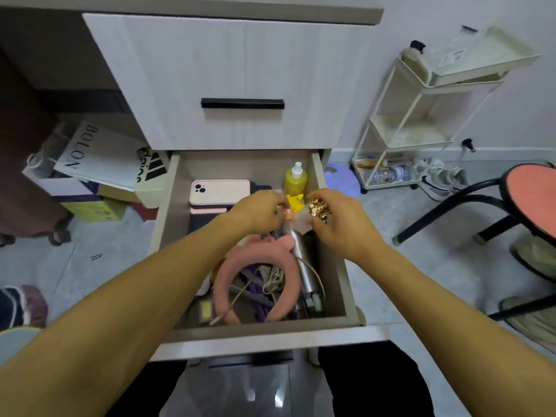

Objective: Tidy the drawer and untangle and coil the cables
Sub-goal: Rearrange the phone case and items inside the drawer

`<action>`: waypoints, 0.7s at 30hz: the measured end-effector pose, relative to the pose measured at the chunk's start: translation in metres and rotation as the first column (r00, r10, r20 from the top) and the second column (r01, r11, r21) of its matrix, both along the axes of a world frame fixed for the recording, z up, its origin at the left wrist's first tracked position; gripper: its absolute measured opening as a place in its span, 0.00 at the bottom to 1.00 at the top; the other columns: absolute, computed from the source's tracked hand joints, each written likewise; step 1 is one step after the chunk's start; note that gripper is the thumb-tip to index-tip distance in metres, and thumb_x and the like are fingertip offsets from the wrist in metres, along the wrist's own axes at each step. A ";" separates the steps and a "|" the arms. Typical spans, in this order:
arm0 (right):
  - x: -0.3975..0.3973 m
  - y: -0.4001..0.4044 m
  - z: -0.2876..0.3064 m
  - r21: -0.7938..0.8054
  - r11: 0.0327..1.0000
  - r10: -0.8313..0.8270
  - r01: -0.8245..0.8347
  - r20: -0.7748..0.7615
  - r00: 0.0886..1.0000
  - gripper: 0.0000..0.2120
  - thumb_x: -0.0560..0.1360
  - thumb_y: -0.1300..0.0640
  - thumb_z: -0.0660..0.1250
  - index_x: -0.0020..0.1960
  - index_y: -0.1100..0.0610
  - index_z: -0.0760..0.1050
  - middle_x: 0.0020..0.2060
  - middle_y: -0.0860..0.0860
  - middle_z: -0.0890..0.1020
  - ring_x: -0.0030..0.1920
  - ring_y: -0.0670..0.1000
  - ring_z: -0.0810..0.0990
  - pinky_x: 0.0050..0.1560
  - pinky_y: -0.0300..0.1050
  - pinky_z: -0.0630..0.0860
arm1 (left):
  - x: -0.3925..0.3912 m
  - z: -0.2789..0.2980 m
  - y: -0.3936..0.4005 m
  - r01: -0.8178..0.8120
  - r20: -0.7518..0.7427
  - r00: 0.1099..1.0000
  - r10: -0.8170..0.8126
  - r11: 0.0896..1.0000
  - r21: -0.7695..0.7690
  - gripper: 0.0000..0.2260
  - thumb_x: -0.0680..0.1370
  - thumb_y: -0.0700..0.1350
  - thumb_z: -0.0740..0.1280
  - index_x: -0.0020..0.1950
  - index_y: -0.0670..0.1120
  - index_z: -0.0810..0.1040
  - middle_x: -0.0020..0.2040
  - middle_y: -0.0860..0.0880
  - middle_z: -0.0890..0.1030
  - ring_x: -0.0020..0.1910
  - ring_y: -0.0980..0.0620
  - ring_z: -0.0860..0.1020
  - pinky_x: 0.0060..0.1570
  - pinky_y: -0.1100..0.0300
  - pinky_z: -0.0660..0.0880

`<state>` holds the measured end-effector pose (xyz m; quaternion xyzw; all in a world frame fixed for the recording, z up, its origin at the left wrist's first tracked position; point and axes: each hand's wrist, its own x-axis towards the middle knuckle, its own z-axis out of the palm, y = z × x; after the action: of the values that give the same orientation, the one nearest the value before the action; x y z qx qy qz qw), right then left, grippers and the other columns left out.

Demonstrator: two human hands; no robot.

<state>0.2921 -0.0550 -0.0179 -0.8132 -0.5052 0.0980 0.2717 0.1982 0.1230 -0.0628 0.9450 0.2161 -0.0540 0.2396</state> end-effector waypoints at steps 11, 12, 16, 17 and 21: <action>0.023 0.030 -0.019 -0.068 0.997 0.042 -0.038 0.053 0.998 0.20 0.73 0.64 0.66 0.65 0.60 0.72 0.56 0.58 0.79 0.54 0.59 0.77 0.52 0.52 0.75 | 0.051 -0.031 0.005 0.155 -0.197 0.969 -0.148 0.988 0.022 0.12 0.73 0.50 0.70 0.51 0.50 0.71 0.49 0.46 0.79 0.44 0.47 0.76 0.43 0.52 0.77; 0.023 0.031 -0.020 -0.082 0.996 0.048 -0.043 0.060 0.997 0.19 0.73 0.64 0.65 0.64 0.60 0.72 0.56 0.58 0.79 0.54 0.59 0.77 0.52 0.52 0.75 | 0.050 -0.032 0.008 0.181 -0.196 0.965 -0.172 0.983 0.028 0.14 0.73 0.51 0.71 0.55 0.49 0.72 0.51 0.46 0.79 0.48 0.45 0.76 0.47 0.50 0.78; 0.024 0.036 -0.023 -0.160 0.984 0.088 -0.073 0.088 0.992 0.17 0.71 0.64 0.66 0.60 0.61 0.74 0.53 0.58 0.79 0.52 0.60 0.77 0.51 0.55 0.75 | 0.038 -0.034 0.016 0.321 -0.218 0.928 -0.303 0.945 0.054 0.20 0.72 0.52 0.72 0.62 0.55 0.73 0.58 0.49 0.76 0.60 0.45 0.71 0.55 0.46 0.75; 0.025 0.037 -0.024 -0.171 0.982 0.102 -0.084 0.097 0.990 0.16 0.71 0.64 0.67 0.59 0.61 0.74 0.53 0.58 0.79 0.52 0.60 0.77 0.51 0.56 0.75 | 0.033 -0.037 0.019 0.356 -0.223 0.916 -0.334 0.932 0.063 0.20 0.72 0.52 0.72 0.62 0.56 0.73 0.62 0.50 0.74 0.64 0.45 0.68 0.56 0.46 0.75; 0.032 0.044 -0.031 -0.206 0.975 0.134 -0.089 0.217 0.967 0.18 0.70 0.66 0.65 0.60 0.59 0.73 0.54 0.58 0.79 0.52 0.61 0.76 0.47 0.53 0.74 | 0.001 -0.052 0.033 0.380 -0.285 0.899 -0.332 0.916 0.129 0.15 0.72 0.48 0.66 0.58 0.55 0.81 0.77 0.52 0.59 0.74 0.38 0.53 0.65 0.43 0.68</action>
<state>0.3245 -0.0115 -0.0487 -0.8119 -0.5662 0.0674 0.1249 0.1987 0.1558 -0.1146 0.9713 0.0723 -0.1990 0.1084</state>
